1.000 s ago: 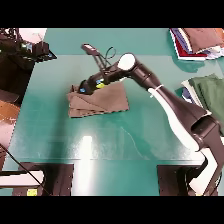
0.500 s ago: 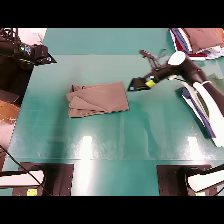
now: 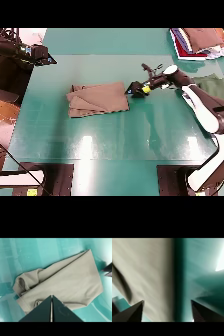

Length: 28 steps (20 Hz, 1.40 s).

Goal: Fold the shirts.

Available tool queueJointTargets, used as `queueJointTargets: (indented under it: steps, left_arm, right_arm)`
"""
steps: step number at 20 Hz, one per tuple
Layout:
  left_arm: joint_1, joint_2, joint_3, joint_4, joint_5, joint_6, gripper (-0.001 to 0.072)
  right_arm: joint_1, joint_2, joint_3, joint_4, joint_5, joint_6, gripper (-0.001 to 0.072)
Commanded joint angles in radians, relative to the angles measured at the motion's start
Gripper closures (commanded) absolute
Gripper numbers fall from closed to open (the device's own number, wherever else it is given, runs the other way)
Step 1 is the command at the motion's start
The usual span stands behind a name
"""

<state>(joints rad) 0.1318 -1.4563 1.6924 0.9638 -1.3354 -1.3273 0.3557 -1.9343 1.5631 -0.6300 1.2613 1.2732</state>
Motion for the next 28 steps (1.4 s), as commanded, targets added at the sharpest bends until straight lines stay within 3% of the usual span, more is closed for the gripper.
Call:
queueJointTargets:
  steps: [1, 3, 4, 6, 7, 11, 15, 19, 24, 28]
  left_arm:
    - [0.001, 0.000, 0.000, 0.000, -0.001, 0.000, 0.0677]
    - [0.001, 0.000, 0.000, 0.000, -0.001, 0.000, 0.0677]
    - [0.001, 0.000, 0.000, 0.000, -0.001, 0.000, 0.0676]
    - [-0.003, 0.000, 0.000, -0.003, -0.001, -0.001, 0.0677]
    - [-0.013, 0.000, 0.000, -0.004, -0.004, 0.000, 0.0677]
    - [-0.085, 0.000, 0.000, -0.001, 0.000, 0.001, 0.0677]
    - [-0.169, 0.000, 0.000, -0.001, 0.008, 0.026, 0.0677]
    - [-0.236, 0.000, 0.000, -0.002, 0.038, 0.026, 0.0677]
    - [-0.263, 0.000, 0.000, -0.018, 0.056, 0.017, 0.0677]
    - [-0.263, 0.000, 0.000, -0.027, 0.049, 0.017, 0.0677]
  right_arm:
    - [0.085, -0.107, 0.105, 0.087, 0.017, 0.002, 0.0129]
    - [0.128, -0.133, 0.128, 0.088, 0.010, 0.002, 0.0142]
    - [0.143, -0.139, 0.134, 0.088, 0.002, 0.002, 0.0206]
    - [0.158, -0.142, 0.140, 0.087, -0.031, -0.001, 0.0504]
    - [0.157, -0.139, 0.143, 0.088, -0.039, -0.024, 0.0699]
    - [0.087, -0.086, 0.215, 0.065, 0.023, -0.043, 0.0699]
    - [-0.106, 0.119, 0.230, -0.135, 0.037, 0.030, 0.0699]
    - [-0.354, 0.291, 0.230, -0.267, 0.064, 0.035, 0.0699]
    - [-0.632, 0.352, 0.230, -0.265, -0.013, 0.034, 0.0699]
    - [-0.747, 0.330, 0.232, -0.253, -0.092, -0.011, 0.0700]
